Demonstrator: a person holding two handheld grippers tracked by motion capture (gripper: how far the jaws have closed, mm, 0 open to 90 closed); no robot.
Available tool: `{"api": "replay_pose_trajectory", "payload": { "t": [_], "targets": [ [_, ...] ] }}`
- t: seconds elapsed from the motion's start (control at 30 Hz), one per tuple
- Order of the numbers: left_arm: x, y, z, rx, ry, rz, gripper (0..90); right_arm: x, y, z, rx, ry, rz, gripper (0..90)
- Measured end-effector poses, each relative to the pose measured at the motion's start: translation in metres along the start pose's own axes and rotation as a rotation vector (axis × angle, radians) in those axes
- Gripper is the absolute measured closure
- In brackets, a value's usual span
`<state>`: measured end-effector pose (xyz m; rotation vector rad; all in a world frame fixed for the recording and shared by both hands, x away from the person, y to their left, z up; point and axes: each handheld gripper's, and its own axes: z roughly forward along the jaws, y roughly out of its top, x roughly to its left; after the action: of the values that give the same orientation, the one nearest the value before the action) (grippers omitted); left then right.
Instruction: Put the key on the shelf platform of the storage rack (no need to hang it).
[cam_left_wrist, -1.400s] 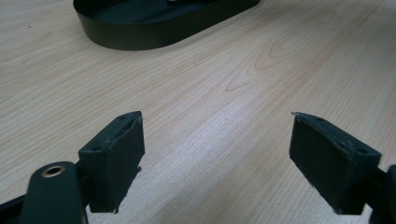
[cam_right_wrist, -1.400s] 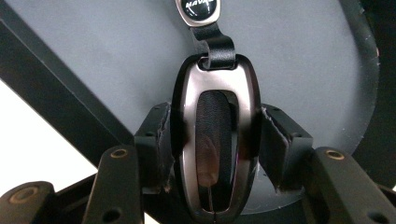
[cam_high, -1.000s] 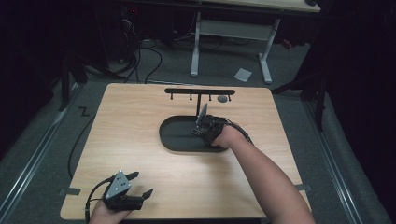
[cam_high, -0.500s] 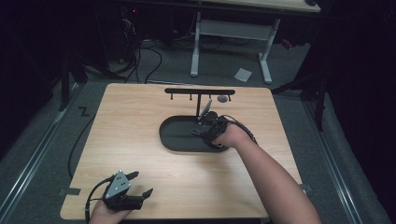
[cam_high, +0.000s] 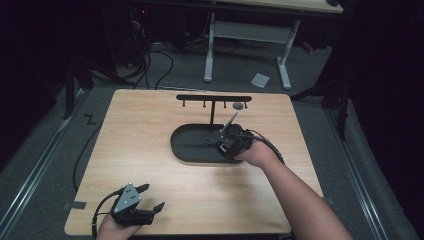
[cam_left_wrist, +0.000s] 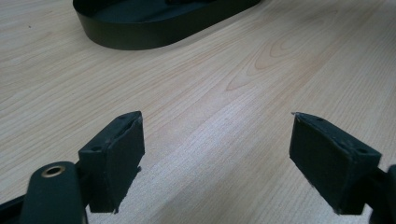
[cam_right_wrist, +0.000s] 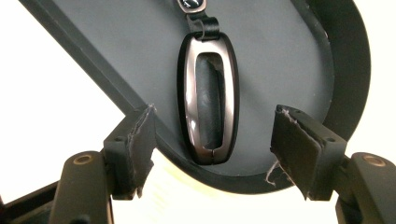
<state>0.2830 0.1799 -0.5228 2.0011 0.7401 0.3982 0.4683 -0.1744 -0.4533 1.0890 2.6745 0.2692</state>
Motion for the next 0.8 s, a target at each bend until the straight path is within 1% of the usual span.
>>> {"api": "replay_pose_trajectory", "payload": {
  "t": [0.03, 0.13, 0.2, 0.27, 0.33, 0.4, 0.43, 0.47, 0.5, 0.57, 0.6, 0.67, 0.8],
  "targets": [
    [0.0, 0.0, 0.0, 0.0, 0.0, 0.001, 18.7, 0.0, -0.002, 0.0, -0.008, 0.0, 0.006, 30.8],
    [0.0, 0.0, 0.0, 0.001, 0.001, 0.0, 18.7, 0.002, -0.007, -0.001, -0.02, -0.016, -0.015, 30.4],
    [0.0, 0.0, 0.0, 0.0, 0.002, -0.001, 18.7, 0.004, -0.01, -0.002, -0.036, -0.018, -0.014, 30.5],
    [0.0, 0.0, 0.0, 0.002, 0.002, 0.001, 18.7, 0.006, -0.014, -0.004, -0.062, -0.005, -0.004, 30.4],
    [0.0, 0.0, 0.0, 0.003, 0.001, 0.0, 18.7, 0.008, -0.019, -0.005, -0.085, 0.006, -0.01, 28.5],
    [0.0, 0.0, 0.0, 0.005, 0.0, 0.001, 18.7, 0.012, -0.023, -0.005, -0.089, -0.009, -0.016, 26.0],
    [0.0, -0.001, 0.001, 0.005, 0.0, -0.001, 18.7, 0.014, -0.025, -0.005, -0.1, -0.017, -0.025, 26.1],
    [0.0, -0.001, 0.001, 0.006, 0.0, -0.001, 18.7, 0.015, -0.029, -0.005, -0.12, -0.016, -0.022, 26.3],
    [-0.001, -0.001, 0.001, 0.004, 0.001, -0.001, 18.7, 0.017, -0.032, -0.006, -0.128, -0.01, -0.009, 25.5],
    [-0.001, -0.001, 0.001, 0.007, 0.001, 0.002, 18.7, 0.021, -0.036, -0.006, -0.133, -0.026, -0.018, 23.1],
    [-0.001, -0.001, 0.001, 0.008, 0.001, 0.002, 18.7, 0.024, -0.041, -0.006, -0.156, -0.032, -0.02, 23.6],
    [0.0, -0.001, 0.001, 0.011, 0.001, 0.002, 18.7, 0.027, -0.047, -0.007, -0.187, -0.022, 0.012, 22.6],
    [-0.001, -0.001, 0.002, 0.012, 0.002, 0.003, 18.7, 0.034, -0.065, -0.009, -0.278, -0.014, 0.052, 20.8]
  ]
}}
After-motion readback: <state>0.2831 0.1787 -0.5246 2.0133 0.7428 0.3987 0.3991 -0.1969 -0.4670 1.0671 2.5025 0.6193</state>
